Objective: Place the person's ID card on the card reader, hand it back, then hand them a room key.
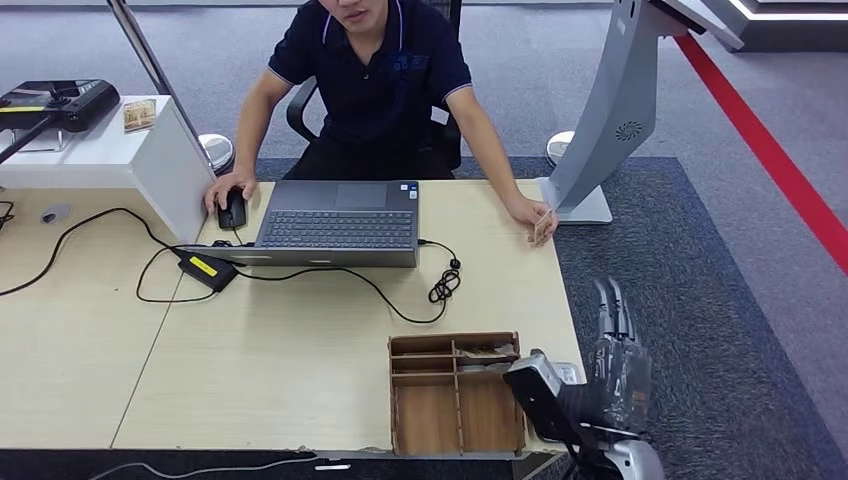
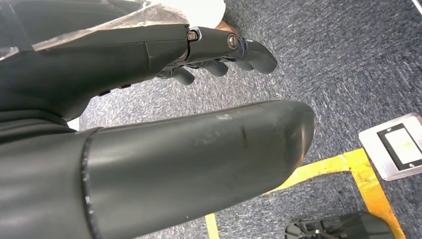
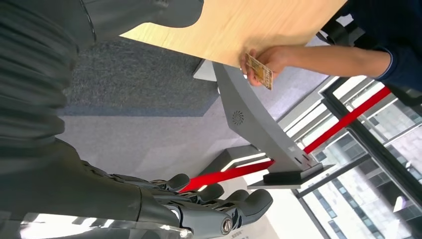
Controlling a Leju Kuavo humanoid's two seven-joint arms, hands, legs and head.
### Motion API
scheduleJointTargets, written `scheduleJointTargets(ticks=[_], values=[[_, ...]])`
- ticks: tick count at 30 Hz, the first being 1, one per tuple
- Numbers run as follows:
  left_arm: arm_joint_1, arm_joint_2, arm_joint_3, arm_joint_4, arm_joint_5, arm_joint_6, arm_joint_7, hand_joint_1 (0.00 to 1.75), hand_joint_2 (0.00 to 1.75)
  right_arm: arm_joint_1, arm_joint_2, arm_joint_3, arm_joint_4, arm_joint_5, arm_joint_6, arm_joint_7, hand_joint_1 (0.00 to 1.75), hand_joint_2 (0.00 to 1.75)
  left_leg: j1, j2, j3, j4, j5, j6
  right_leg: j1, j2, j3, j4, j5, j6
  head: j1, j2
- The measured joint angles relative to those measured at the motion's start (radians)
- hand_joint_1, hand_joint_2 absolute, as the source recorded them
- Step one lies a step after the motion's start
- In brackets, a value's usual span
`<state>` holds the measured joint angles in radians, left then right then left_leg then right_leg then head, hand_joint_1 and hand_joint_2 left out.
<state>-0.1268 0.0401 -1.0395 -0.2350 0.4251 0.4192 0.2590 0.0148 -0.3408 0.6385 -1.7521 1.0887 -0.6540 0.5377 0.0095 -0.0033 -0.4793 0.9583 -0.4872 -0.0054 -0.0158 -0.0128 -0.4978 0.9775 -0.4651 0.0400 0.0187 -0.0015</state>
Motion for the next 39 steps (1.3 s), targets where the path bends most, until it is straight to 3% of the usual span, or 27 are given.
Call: scheduleJointTargets(ticks=[20, 39], values=[[0.0, 0.0, 0.0, 0.0, -0.007, 0.0, 0.0, 0.0, 0.0, -0.029, -0.08, 0.158, -0.032, -0.016, 0.066, 0.036, 0.0, 1.75, 0.0, 0.0, 0.0, 0.0, 0.0, 0.0, 0.0, 0.0, 0.0, 0.0, 0.0, 0.0, 0.0, 0.0], [0.0, 0.0, 0.0, 0.0, -0.013, 0.0, 0.0, 0.0, 0.0, -0.059, -0.089, 0.242, -0.027, -0.088, 0.019, 0.047, 0.0, 1.75, 0.0, 0.0, 0.0, 0.0, 0.0, 0.0, 0.0, 0.0, 0.0, 0.0, 0.0, 0.0, 0.0, 0.0]])
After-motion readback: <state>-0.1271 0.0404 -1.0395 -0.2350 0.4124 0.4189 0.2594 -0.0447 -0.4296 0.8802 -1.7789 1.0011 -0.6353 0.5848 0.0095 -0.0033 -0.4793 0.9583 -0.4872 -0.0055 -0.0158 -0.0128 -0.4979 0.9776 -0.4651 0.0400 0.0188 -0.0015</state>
